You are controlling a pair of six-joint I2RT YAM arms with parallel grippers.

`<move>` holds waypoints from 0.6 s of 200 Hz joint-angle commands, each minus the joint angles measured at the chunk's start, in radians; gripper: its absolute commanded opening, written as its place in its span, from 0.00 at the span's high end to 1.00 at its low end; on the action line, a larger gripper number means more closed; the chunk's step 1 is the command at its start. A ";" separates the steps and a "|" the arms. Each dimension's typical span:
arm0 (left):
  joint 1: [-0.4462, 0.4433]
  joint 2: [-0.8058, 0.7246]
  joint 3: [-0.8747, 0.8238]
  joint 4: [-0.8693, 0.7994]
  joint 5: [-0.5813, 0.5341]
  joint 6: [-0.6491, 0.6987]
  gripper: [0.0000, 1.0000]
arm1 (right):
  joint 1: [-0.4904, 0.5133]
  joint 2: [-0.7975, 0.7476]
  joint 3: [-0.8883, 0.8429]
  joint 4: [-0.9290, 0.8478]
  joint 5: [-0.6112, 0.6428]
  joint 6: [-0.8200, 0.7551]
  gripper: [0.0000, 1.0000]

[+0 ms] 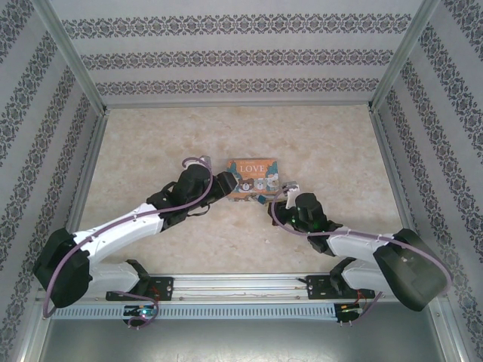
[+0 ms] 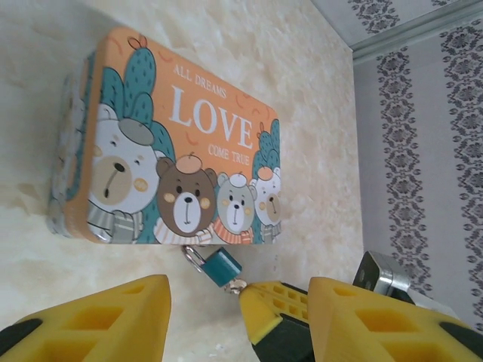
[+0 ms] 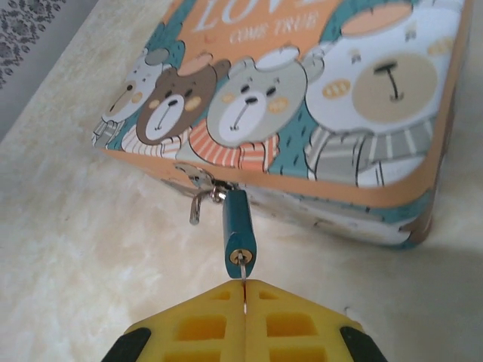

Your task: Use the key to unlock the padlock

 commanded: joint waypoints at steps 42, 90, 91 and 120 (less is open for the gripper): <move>0.025 -0.048 0.003 -0.078 -0.101 0.120 0.42 | -0.035 0.137 0.001 0.041 -0.098 0.248 1.00; 0.072 -0.049 -0.016 -0.091 -0.079 0.176 0.37 | -0.040 0.199 0.026 0.066 -0.108 0.264 1.00; 0.074 -0.048 -0.017 -0.091 -0.078 0.177 0.36 | -0.040 0.200 0.026 0.066 -0.108 0.265 1.00; 0.110 -0.035 -0.022 -0.090 -0.047 0.186 0.35 | -0.043 0.212 0.029 0.082 -0.112 0.270 1.00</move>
